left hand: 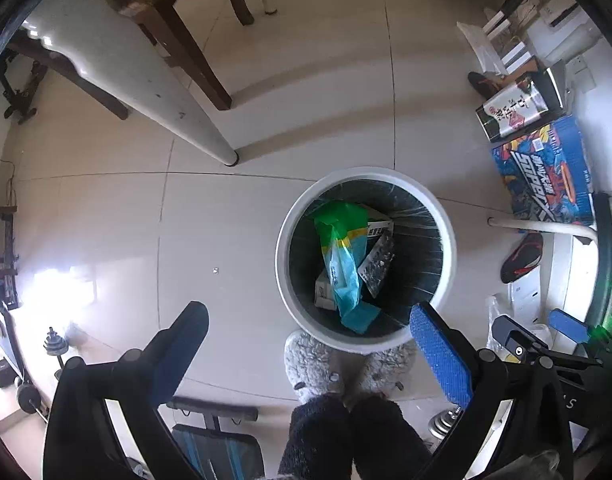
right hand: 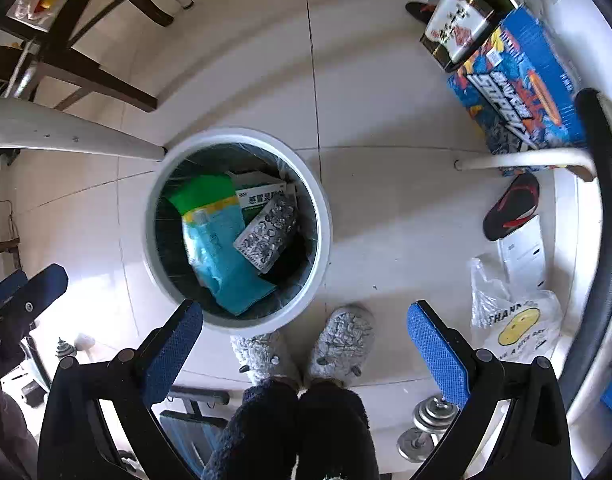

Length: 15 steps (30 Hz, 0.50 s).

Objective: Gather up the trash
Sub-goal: 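Carry bag and foil pack to the bin and open both tools over it, then move both tools back over the table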

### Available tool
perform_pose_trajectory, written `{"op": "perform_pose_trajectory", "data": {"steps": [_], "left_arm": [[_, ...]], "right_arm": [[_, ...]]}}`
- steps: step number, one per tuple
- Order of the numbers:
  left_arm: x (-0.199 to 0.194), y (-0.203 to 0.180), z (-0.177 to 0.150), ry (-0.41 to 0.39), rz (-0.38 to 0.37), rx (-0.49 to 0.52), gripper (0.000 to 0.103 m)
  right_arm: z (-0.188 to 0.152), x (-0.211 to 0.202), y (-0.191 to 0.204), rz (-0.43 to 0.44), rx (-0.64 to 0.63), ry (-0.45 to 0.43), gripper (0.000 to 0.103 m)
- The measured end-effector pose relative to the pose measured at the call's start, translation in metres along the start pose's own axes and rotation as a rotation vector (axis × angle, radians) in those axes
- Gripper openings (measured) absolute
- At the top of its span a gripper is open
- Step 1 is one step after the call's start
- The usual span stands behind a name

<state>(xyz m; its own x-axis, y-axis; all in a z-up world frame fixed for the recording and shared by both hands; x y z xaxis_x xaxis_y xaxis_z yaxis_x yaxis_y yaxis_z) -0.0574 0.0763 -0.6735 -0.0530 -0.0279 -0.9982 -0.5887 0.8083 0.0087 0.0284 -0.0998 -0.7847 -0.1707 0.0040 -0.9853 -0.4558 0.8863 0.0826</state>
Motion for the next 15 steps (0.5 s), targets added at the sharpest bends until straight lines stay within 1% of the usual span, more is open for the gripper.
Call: {"op": "perform_pose_trajectory", "data": {"steps": [3,7,12,15], "left_arm": [[-0.020,0.001,-0.007,0.019,0.001,-0.007,0.103],[-0.054,0.002,-0.018,0.030,0.005,-0.017,0.103],[-0.106,-0.001,-0.038,0.037,0.003,-0.003,0.103],[-0.141,-0.003,-0.050,0.046,-0.018,-0.003,0.103]], "right_arm": [[-0.005,-0.030,0.002,0.005,-0.007,-0.009,0.103],[-0.016,-0.075,0.004,-0.008,-0.034,-0.024,0.103],[-0.033,-0.137,0.006,-0.010,-0.057,-0.042,0.103],[-0.044,-0.178,0.008,0.004,-0.058,-0.048,0.103]]}}
Point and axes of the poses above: each gripper's, at about its wrist camera, not at the fingertips, and x roughly the way its jaws point, y to its left, z to its top, the point moved 3 cm from there along x, roughly the way its jaws point, and after that the axes turned 3 degrees about x, right-handed, at the moved point
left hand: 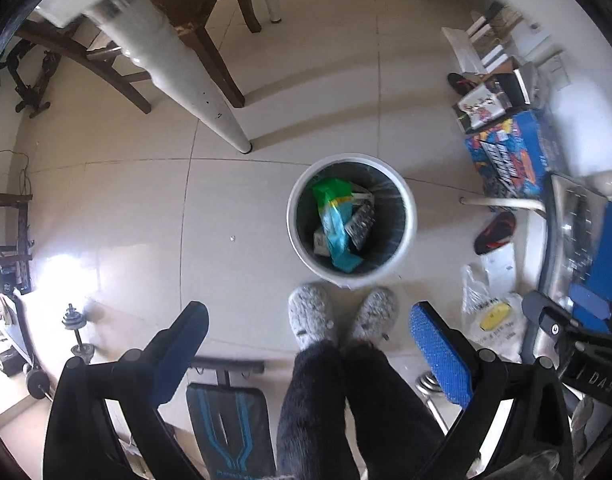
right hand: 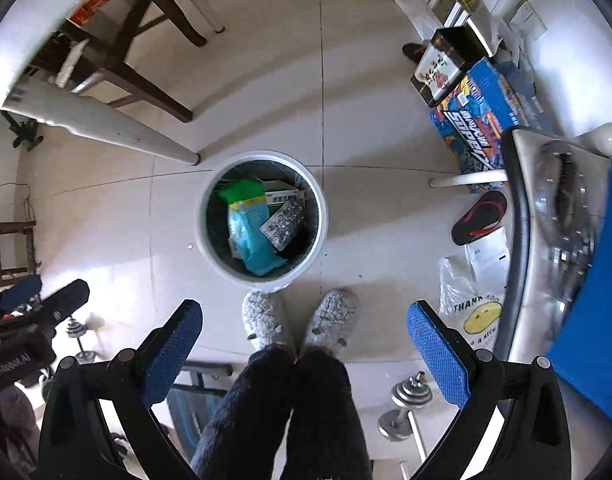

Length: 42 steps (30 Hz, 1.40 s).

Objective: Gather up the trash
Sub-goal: 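Move both tools back over the table, then grasp the white barcode card with left tool while right tool grasps blue plastic wrapper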

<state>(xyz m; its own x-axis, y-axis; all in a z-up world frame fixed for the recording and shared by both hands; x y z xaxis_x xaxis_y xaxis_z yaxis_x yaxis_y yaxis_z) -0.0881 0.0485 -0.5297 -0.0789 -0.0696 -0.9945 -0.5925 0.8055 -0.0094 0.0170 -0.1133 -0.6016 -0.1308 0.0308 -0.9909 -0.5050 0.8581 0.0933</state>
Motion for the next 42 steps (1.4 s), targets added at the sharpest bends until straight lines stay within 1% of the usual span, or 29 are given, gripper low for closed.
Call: {"op": "perform_pose_trajectory", "data": {"steps": [5,8,12,14,16,18,20,22,23,25,26,28,31,32,34,36,37,39,41,42], "left_arm": [[-0.061,-0.002,-0.017,-0.010,-0.028,0.006,0.103],[-0.098,0.001,-0.020,-0.032,-0.039,0.011,0.103],[-0.142,0.004,-0.017,-0.065,-0.035,0.026,0.103],[-0.164,0.005,-0.011,-0.098,-0.033,0.029,0.103],[-0.190,0.004,0.001,-0.158,-0.045,0.047,0.103],[-0.213,0.004,0.016,-0.222,-0.027,0.060,0.103],[-0.234,0.005,0.037,-0.282,-0.006,0.067,0.103],[-0.253,0.004,0.062,-0.327,0.034,0.075,0.103],[-0.263,-0.001,0.078,-0.355,0.041,0.086,0.103],[-0.277,-0.007,0.100,-0.394,0.061,0.109,0.103],[-0.284,-0.016,0.119,-0.415,0.078,0.135,0.103],[-0.290,-0.030,0.144,-0.428,0.094,0.170,0.103],[-0.292,-0.061,0.196,-0.443,0.115,0.222,0.103],[-0.291,-0.074,0.214,-0.444,0.114,0.241,0.103],[-0.289,-0.102,0.253,-0.445,0.121,0.289,0.103],[-0.286,-0.132,0.287,-0.437,0.114,0.349,0.103],[-0.283,-0.146,0.304,-0.429,0.119,0.379,0.103],[-0.268,-0.187,0.349,-0.399,0.133,0.471,0.103],[-0.254,-0.221,0.381,-0.367,0.147,0.561,0.103],[-0.244,-0.241,0.399,-0.346,0.159,0.627,0.103]], "right_arm": [[-0.014,-0.071,0.008,0.015,-0.008,-0.014,0.103],[-0.023,-0.113,0.017,0.029,-0.016,-0.014,0.103],[-0.033,-0.168,0.028,0.053,-0.018,-0.021,0.103],[-0.034,-0.195,0.034,0.065,-0.011,-0.033,0.103],[-0.030,-0.219,0.039,0.083,0.014,-0.050,0.103],[-0.019,-0.244,0.040,0.110,0.050,-0.083,0.103],[-0.002,-0.273,0.039,0.136,0.090,-0.132,0.103],[0.018,-0.297,0.036,0.155,0.125,-0.171,0.103],[0.026,-0.307,0.035,0.166,0.139,-0.189,0.103],[0.051,-0.331,0.028,0.160,0.162,-0.236,0.103],[0.063,-0.342,0.022,0.155,0.172,-0.255,0.103],[0.089,-0.355,0.010,0.134,0.192,-0.276,0.103],[0.133,-0.366,-0.019,0.114,0.228,-0.289,0.103],[0.146,-0.366,-0.028,0.103,0.238,-0.295,0.103],[0.184,-0.364,-0.055,0.079,0.264,-0.294,0.103],[0.219,-0.352,-0.084,0.067,0.285,-0.281,0.103],[0.243,-0.345,-0.101,0.063,0.297,-0.268,0.103],[0.280,-0.330,-0.131,0.062,0.332,-0.240,0.103],[0.317,-0.312,-0.156,0.063,0.358,-0.202,0.103],[0.335,-0.304,-0.170,0.062,0.372,-0.183,0.103]]}}
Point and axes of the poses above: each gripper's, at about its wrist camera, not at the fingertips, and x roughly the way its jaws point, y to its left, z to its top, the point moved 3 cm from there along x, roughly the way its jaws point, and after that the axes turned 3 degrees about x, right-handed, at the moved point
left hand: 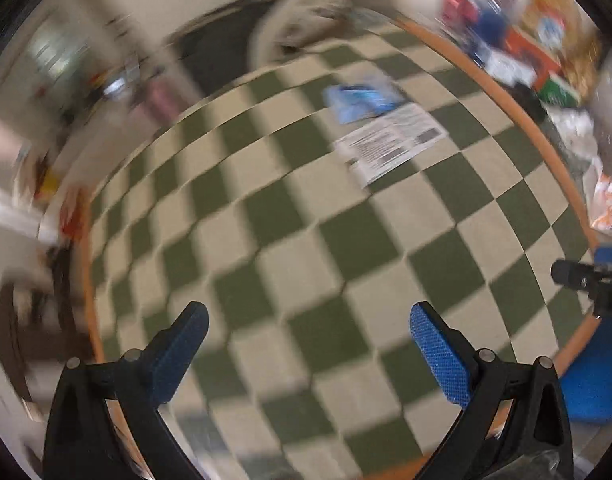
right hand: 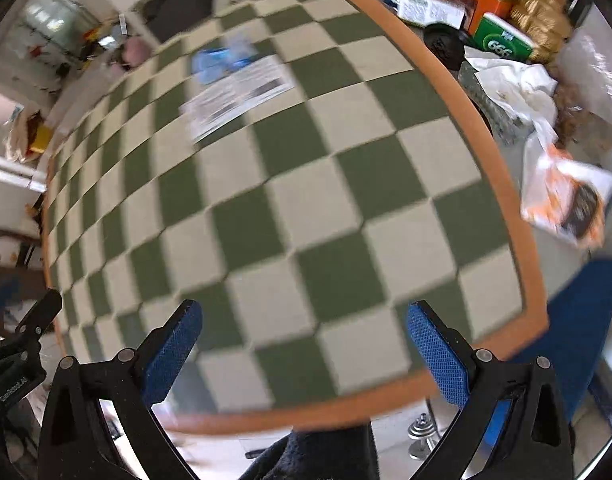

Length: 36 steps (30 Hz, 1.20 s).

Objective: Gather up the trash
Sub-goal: 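Grasp the white barcode card with left tool while right tool grasps blue plastic wrapper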

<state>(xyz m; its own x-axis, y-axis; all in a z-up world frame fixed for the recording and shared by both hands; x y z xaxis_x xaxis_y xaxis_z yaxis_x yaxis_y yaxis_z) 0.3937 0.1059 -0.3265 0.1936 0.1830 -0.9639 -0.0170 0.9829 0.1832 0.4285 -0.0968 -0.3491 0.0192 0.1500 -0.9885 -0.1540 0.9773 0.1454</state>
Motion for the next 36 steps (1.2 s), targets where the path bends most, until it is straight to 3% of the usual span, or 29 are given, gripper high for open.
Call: {"op": "perform_pose_trajectory", "data": {"steps": [4,8,13,18,19,20,22,25,28,31,33,36], "left_arm": [[0.055,-0.039,0.073,0.052,0.020,0.297,0.102],[0.100,-0.063,0.119,0.100,-0.033,0.462,0.102],[0.137,-0.083,0.144,0.179,-0.113,0.587,0.102],[0.160,-0.093,0.154,0.261,-0.205,0.637,0.101],[0.160,-0.093,0.156,0.270,-0.240,0.629,0.094],[0.159,-0.092,0.157,0.279,-0.279,0.610,0.091],[0.153,-0.091,0.159,0.251,-0.287,0.592,0.079],[0.149,-0.088,0.155,0.254,-0.312,0.526,0.079],[0.143,-0.075,0.134,0.270,-0.307,0.385,0.079],[0.135,-0.045,0.103,0.294,-0.292,0.153,0.079],[0.130,-0.014,0.079,0.306,-0.275,-0.055,0.079],[0.126,0.037,0.052,0.295,-0.191,-0.340,0.079]], "right_arm": [[0.066,0.038,-0.025,-0.007,0.037,0.070,0.103],[0.119,0.077,-0.042,-0.054,0.049,0.118,0.103],[0.164,0.107,-0.052,-0.083,0.078,0.146,0.103],[0.193,0.121,-0.053,-0.075,0.106,0.160,0.103],[0.197,0.121,-0.053,-0.073,0.110,0.160,0.103],[0.201,0.122,-0.053,-0.072,0.112,0.159,0.103],[0.206,0.121,-0.053,-0.067,0.120,0.154,0.103],[0.211,0.119,-0.051,-0.064,0.125,0.148,0.103],[0.214,0.113,-0.048,-0.050,0.135,0.141,0.103],[0.214,0.105,-0.042,-0.028,0.137,0.131,0.103],[0.216,0.101,-0.032,-0.001,0.130,0.129,0.103],[0.226,0.101,-0.001,0.031,0.086,0.125,0.103]]}}
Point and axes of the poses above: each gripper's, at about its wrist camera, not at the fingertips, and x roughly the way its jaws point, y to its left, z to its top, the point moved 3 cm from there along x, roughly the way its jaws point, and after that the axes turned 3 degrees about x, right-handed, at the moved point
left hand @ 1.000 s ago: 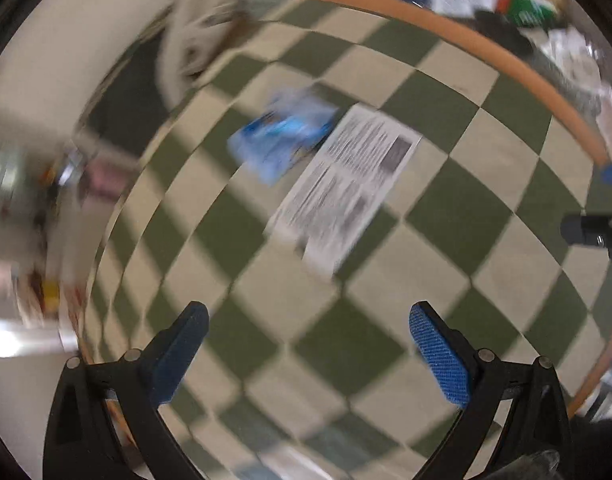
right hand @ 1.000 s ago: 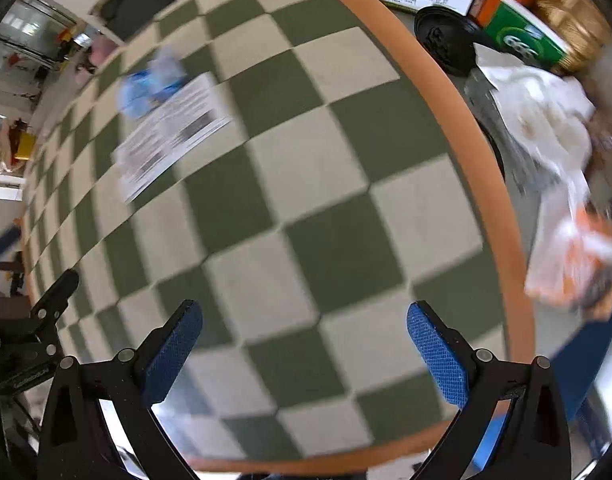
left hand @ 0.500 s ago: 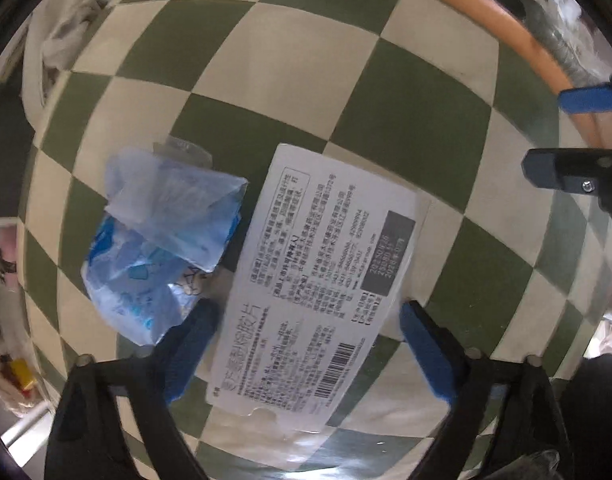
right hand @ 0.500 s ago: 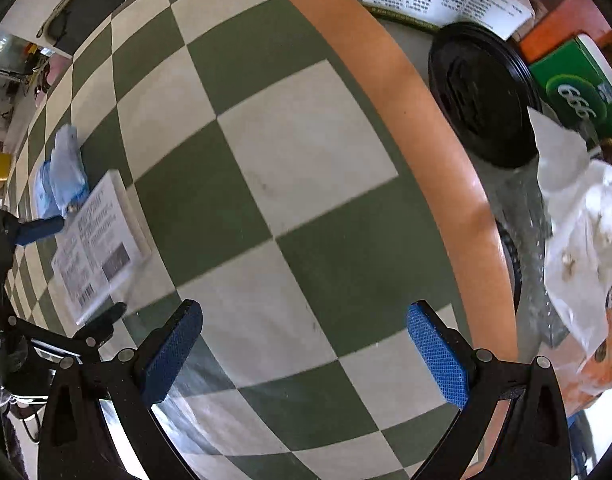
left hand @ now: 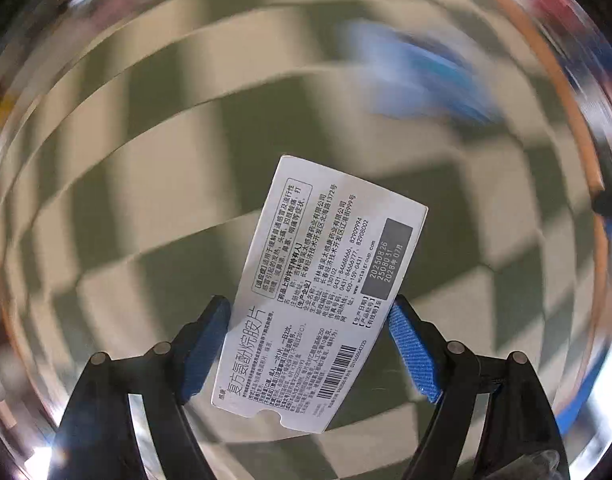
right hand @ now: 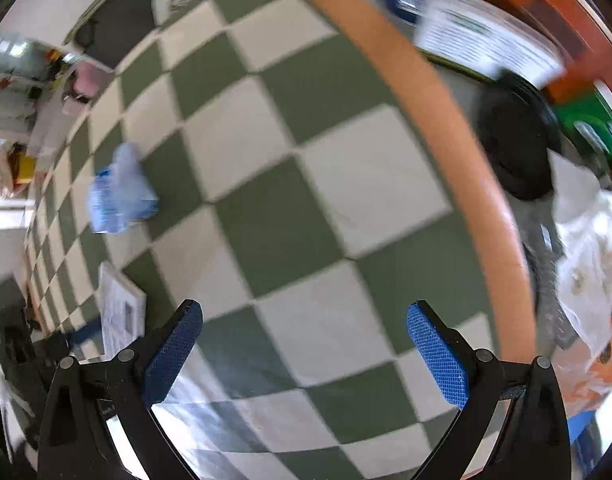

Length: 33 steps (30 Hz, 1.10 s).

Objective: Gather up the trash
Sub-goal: 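Grasp the white barcode card with left tool while right tool grasps blue plastic wrapper, then carry card and wrapper to the bin and open both tools over it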

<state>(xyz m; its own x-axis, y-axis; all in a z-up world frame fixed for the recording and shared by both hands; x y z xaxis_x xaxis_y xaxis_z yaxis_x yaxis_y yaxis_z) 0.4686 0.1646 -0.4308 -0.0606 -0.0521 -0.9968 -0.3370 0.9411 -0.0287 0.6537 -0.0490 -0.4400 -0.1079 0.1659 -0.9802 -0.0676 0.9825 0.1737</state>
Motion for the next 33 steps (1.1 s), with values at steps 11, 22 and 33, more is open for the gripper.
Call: {"op": "perform_pose_trajectory", "data": {"steps": [11,22,33], "left_arm": [[-0.014,0.085,-0.007,-0.112,0.092,-0.406,0.079],[-0.019,0.116,0.007,-0.139,0.088,-0.441,0.079],[-0.075,0.104,-0.049,-0.245,0.061,-0.388,0.079]], "right_arm": [[0.050,0.024,0.160,0.058,-0.178,-0.066,0.103],[0.043,0.055,0.188,-0.013,-0.245,-0.121,0.025],[-0.026,0.003,0.174,0.115,-0.262,-0.166,0.019]]}}
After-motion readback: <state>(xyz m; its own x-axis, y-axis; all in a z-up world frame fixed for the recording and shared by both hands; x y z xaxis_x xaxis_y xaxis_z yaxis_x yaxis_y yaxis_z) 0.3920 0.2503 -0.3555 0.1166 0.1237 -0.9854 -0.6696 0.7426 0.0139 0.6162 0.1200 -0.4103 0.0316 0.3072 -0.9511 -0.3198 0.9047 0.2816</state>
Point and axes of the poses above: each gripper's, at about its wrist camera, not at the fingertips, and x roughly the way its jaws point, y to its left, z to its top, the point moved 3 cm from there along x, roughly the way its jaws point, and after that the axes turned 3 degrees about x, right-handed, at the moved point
